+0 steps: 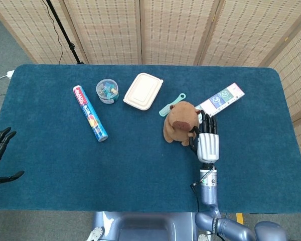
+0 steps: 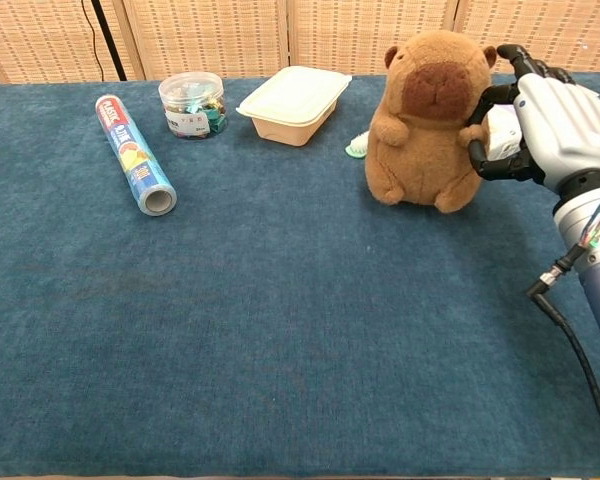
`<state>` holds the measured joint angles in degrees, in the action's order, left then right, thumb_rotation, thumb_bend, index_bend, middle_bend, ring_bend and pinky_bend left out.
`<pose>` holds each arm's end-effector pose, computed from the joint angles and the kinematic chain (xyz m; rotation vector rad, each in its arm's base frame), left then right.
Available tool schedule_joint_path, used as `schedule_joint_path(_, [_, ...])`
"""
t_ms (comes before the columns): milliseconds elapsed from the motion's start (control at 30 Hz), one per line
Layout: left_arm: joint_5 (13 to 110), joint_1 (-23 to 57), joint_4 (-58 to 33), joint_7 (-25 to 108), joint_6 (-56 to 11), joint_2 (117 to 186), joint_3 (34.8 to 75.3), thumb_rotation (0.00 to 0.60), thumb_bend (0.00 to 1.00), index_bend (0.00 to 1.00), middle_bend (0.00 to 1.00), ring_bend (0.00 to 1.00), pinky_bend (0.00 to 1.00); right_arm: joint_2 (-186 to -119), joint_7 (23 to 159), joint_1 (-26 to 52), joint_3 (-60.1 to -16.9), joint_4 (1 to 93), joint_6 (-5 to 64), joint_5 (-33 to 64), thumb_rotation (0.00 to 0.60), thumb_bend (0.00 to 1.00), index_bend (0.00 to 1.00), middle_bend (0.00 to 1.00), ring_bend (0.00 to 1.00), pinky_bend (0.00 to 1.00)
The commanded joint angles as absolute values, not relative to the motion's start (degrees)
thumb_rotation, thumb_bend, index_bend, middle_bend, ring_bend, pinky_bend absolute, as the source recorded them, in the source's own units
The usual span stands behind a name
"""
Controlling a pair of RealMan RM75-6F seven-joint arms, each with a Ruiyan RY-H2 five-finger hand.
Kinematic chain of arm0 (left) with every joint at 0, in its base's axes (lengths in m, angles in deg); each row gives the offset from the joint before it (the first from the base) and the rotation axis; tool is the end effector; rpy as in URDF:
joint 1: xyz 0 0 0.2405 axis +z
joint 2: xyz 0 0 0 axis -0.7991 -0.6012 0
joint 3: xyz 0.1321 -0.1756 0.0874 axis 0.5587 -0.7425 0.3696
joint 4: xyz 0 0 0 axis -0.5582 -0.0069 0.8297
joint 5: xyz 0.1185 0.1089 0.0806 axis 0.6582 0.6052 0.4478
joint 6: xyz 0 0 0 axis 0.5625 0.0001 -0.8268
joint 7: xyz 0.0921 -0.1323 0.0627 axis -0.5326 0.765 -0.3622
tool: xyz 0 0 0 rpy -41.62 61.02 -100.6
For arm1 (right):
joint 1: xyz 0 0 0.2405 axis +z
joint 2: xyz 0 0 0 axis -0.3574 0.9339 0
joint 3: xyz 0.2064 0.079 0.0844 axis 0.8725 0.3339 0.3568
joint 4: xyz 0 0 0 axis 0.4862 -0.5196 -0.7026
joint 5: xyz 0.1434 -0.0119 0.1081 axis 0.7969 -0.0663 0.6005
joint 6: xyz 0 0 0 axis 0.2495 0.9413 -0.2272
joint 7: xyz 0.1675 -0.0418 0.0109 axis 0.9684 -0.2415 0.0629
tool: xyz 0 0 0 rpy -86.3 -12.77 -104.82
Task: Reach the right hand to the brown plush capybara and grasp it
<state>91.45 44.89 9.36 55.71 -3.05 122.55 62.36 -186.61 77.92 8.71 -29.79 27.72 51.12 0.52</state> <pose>-0.2627 0.2145 0.2103 -1.4809 -0.9549 -1.0245 -0.1601 -0.3257 -0.0009 1.1963 -0.8203 1.2185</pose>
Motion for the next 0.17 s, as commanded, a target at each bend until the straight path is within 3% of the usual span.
schedule_joint_path(33, [91.5, 44.9, 9.3, 55.7, -3.0, 122.6, 62.4, 0.600, 0.00, 0.00, 0.00, 0.00, 0.00, -186.5, 78.0, 8.7, -29.8, 27.9, 51.1, 0.5, 0.600, 0.66, 0.56, 0.00, 0.00, 0.00])
schedule_joint_path(167, [91.7, 44.9, 9.3, 55.9, -2.9, 122.5, 62.5, 0.600, 0.00, 0.00, 0.00, 0.00, 0.00, -186.4, 78.0, 8.7, -29.9, 28.5, 51.1, 0.5, 0.600, 0.66, 0.56, 0.00, 0.00, 0.00])
